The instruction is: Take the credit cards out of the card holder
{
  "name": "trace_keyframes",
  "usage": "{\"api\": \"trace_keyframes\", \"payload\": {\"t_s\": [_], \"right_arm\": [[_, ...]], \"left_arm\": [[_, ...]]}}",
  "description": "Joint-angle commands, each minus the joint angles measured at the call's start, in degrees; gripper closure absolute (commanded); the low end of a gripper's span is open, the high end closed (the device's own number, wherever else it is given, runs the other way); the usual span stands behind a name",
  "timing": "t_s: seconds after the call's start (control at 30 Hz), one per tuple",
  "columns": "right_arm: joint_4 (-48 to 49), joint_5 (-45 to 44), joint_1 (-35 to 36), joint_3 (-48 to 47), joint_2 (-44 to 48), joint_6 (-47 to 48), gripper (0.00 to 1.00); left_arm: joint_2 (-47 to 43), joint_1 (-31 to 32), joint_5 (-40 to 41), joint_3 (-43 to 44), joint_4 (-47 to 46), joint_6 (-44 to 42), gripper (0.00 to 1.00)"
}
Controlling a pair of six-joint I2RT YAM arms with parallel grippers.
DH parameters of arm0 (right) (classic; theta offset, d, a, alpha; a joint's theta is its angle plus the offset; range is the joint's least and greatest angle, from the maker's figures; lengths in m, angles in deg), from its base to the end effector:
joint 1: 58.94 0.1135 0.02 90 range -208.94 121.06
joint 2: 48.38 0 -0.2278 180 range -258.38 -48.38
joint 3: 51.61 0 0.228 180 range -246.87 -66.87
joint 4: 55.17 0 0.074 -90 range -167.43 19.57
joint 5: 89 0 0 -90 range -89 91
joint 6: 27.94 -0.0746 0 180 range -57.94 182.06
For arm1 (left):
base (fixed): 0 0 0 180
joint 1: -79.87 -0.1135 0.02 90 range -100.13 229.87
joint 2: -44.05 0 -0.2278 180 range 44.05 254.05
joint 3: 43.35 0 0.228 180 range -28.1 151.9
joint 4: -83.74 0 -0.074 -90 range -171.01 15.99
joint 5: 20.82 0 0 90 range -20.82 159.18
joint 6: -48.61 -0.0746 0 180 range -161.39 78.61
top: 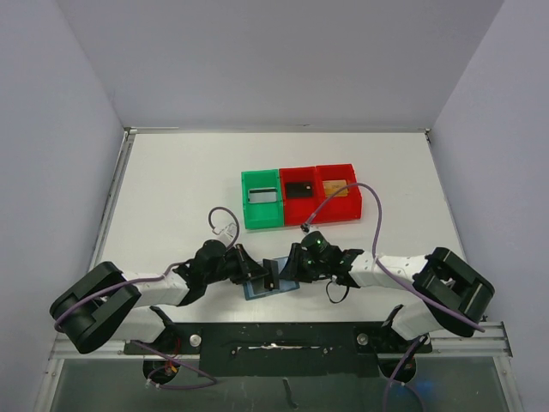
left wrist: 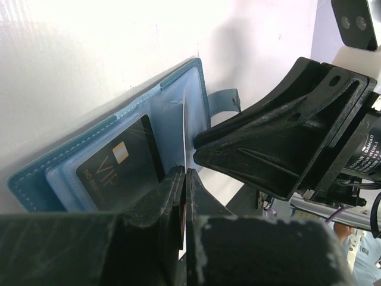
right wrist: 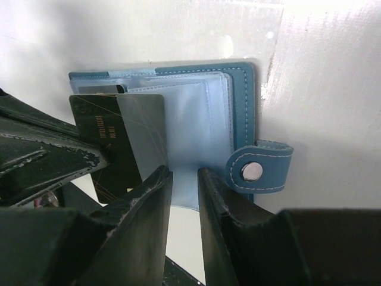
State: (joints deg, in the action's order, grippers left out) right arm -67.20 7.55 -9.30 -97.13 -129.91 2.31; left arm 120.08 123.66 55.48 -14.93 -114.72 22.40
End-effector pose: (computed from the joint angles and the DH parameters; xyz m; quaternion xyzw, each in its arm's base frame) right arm 0.1683 0.2112 0.0946 0.0618 0.9304 0.3225 0.1631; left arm 0.1658 -0.1834 0.0948 -0.0892 0.8536 -0.4664 0.2140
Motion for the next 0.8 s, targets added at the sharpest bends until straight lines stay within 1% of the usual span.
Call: {"api": "trace_keyframes", "payload": {"t_s": [0.0,0.23,0.4,0.53,0.67,0.77], "right_arm": [[-4.84,-2.01,0.18,-3.39,2.55,4.34,0.73],[-4.24,0.13,0.22,-6.10,5.82,7.13,0.70],[-0.58,3.68,0.29,-6.94,2.90,6.51,0.68],[0.16,4.27,0.28,-6.52,-1.26,4.61,0.68],[-2.61,1.31,0.21,-5.03,-3.31,2.79,0.70],[-2.43,0.01,0.10,-3.14,-2.29,1.70,0.70]], "left_arm": [[-2.37,-0.34,0.15,0.72,0.31,-1.56,1.00],[-2.54,-0.37,0.04,0.55,0.16,-1.58,1.00],[-1.51,-0.37,-0.30,0.45,-1.32,-1.26,1.00],[0.23,-0.31,-1.49,0.45,-3.70,-0.83,0.91],[1.62,-0.24,-2.61,0.38,-5.55,-0.49,0.80],[2.51,-0.24,-3.53,0.47,-6.87,-0.51,0.78]]}}
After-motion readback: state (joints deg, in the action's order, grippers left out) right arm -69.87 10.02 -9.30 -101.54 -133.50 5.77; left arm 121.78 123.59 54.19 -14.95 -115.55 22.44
